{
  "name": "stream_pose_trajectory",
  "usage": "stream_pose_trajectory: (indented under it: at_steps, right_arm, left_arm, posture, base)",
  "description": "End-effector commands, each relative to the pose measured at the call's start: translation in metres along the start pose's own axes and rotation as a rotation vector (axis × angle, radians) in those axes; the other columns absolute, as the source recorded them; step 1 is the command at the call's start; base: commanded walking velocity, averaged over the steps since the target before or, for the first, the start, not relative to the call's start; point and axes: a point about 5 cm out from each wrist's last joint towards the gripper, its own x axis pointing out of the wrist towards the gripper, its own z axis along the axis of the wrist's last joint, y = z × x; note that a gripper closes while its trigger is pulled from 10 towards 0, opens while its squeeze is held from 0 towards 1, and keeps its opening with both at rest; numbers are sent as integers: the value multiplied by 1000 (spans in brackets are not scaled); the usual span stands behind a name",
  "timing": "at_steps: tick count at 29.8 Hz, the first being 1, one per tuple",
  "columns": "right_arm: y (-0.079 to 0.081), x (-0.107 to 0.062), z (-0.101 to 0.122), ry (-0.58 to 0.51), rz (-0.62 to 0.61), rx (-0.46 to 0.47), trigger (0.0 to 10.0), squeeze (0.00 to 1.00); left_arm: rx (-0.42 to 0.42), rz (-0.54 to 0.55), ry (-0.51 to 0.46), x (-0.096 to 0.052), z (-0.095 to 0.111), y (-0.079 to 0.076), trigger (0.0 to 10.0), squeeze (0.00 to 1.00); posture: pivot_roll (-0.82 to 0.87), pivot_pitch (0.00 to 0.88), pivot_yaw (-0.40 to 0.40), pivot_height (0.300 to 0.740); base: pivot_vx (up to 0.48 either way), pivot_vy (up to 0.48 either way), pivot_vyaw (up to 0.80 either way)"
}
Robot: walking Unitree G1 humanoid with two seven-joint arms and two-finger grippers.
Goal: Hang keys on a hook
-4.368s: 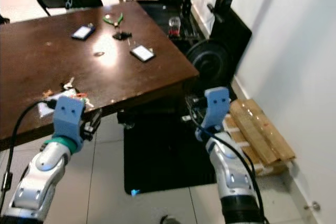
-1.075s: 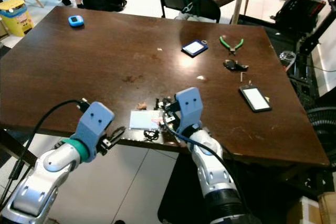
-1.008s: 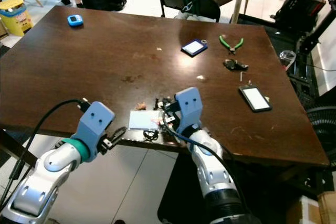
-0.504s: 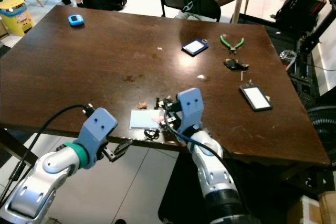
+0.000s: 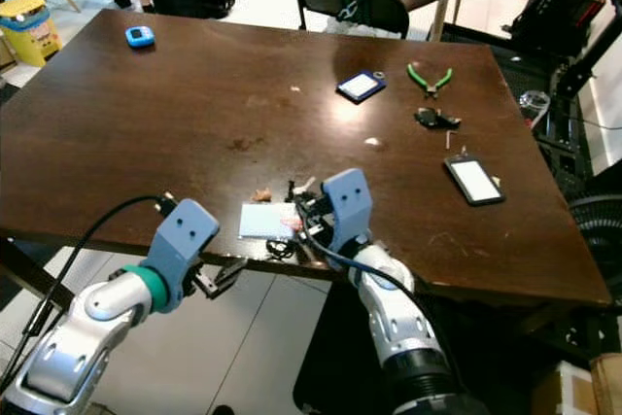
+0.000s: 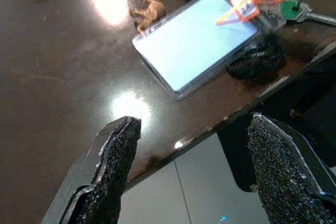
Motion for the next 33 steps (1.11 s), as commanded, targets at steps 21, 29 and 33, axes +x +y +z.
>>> stream_pose_trajectory:
  at_steps: [21, 29, 33]
  right_arm:
    - [-17, -41, 19, 105, 274, -148, 10000, 0]
    - [-22, -43, 2, 212, 276, -238, 10000, 0]
    - [-19, -35, 5, 212, 275, -229, 10000, 0]
  left_arm:
    - [-3, -28, 3, 1, -2, -7, 10000, 0]
    - [-4, -13, 10, 0, -4, -6, 10000, 0]
    - [-3, 6, 16, -1, -5, -3, 10000, 0]
  posture:
    - [-94, 83, 81, 740]
    - [-81, 81, 72, 740]
    - [-76, 81, 69, 740]
  base:
    - [0, 0, 0]
    - [0, 0, 0]
    - [0, 0, 0]
